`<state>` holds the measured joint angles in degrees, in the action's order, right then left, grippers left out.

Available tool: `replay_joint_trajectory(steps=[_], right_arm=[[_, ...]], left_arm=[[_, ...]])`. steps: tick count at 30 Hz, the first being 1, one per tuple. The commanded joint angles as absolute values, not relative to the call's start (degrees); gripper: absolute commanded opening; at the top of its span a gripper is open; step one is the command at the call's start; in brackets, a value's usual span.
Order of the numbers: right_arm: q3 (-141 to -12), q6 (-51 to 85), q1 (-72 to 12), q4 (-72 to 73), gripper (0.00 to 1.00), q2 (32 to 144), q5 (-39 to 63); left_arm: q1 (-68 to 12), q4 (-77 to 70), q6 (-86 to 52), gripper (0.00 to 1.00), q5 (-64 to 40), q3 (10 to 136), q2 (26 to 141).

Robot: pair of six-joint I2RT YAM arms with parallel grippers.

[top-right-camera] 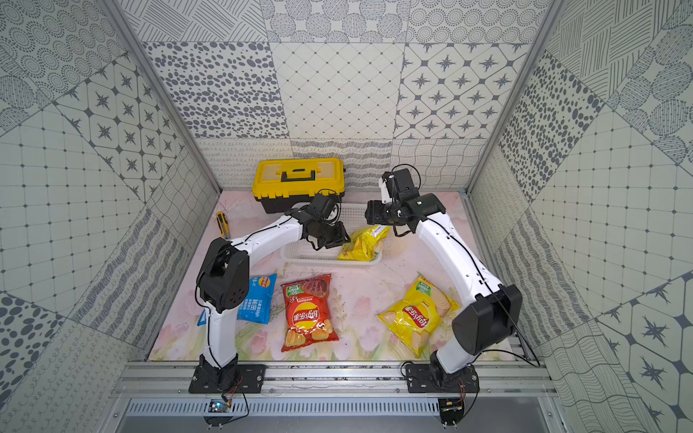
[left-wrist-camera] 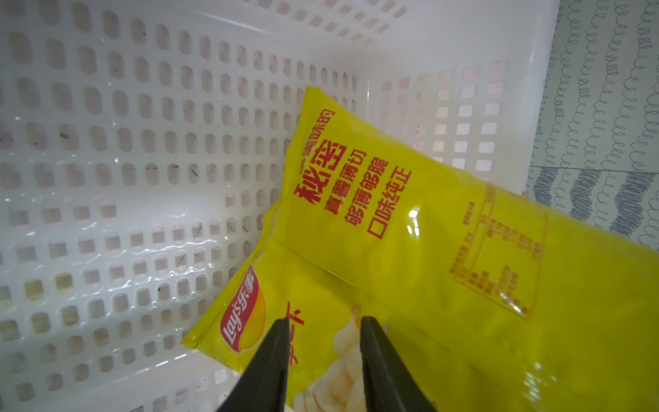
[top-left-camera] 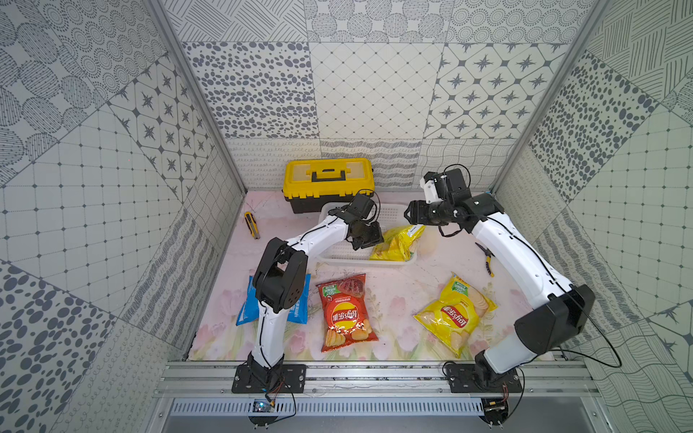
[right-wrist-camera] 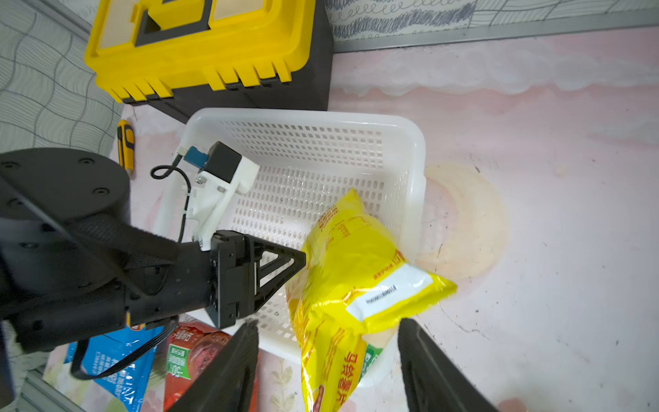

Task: Put the potato chips into the basket
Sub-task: Place the potato chip in the basket.

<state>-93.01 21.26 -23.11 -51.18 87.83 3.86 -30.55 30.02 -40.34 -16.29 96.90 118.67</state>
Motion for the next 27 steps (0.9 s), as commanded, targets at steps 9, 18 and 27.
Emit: replay_joint_trajectory(steps=[9, 18, 27], right_arm=[[-82.9, 29.6, -18.0, -46.6, 0.60, 86.3, 3.6], [-81.4, 33.6, -16.4, -39.4, 0.58, 89.2, 8.4], [-82.2, 34.4, -14.9, -39.1, 0.44, 92.0, 8.3]], left_arm=[[-29.4, 31.0, -37.2, 0.37, -14.8, 97.0, 118.4], [-29.4, 31.1, -37.2, 0.36, -15.0, 96.3, 119.0], [-29.4, 30.9, -37.3, 0.36, -15.4, 96.1, 119.5]])
